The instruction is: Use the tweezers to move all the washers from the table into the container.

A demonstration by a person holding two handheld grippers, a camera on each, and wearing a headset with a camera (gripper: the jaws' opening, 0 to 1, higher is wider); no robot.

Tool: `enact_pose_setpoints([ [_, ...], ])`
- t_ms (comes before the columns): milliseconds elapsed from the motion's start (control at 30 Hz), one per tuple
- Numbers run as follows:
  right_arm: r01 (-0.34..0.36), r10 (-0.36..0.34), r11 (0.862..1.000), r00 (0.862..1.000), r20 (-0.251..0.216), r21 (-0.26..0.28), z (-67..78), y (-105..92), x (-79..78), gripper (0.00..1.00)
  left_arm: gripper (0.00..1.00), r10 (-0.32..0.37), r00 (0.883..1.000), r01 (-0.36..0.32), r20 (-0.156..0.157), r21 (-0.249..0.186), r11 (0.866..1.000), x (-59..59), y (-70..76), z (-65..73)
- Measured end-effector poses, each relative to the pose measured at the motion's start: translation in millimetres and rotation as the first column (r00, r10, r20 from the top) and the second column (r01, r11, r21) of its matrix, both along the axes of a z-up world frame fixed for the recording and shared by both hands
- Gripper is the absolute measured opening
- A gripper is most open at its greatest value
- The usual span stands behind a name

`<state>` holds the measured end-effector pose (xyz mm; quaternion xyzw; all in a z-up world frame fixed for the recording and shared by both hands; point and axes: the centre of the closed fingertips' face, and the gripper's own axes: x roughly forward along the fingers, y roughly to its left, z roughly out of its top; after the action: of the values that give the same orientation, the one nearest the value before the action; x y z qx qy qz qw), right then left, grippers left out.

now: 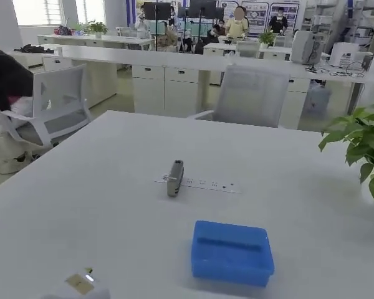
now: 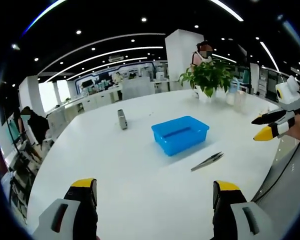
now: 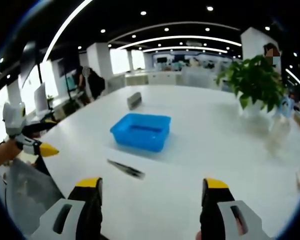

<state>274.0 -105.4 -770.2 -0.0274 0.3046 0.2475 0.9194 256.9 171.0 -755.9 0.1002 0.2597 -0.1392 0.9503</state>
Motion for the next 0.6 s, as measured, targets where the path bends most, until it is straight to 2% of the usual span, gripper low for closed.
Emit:
enact_pose_setpoints([
  [100,-0.002,0.002,1.000,1.000,-0.007,-0.007,-2.0,-0.2,-0.5,0.80,0.99,0.003,1.000,-0.003,-0.010,0.003,1.000,-2.0,0.5,-1.5],
  [333,0.006,-0.005,1.000,1.000,-0.012,0.010,-1.4,-1.9,-0.7,0.79,0.99,0.017,1.000,-0.017,0.006,0.005,1.000,-0.8,0.9,0.8],
  [600,0.008,-0.008,0.999,1.000,-0.010,0.036,1.5,-0.4,-0.6,0.79,0.99,0.031,1.000,-0.031,0.001,0.013,0.999,-1.6,3.1,1.0],
])
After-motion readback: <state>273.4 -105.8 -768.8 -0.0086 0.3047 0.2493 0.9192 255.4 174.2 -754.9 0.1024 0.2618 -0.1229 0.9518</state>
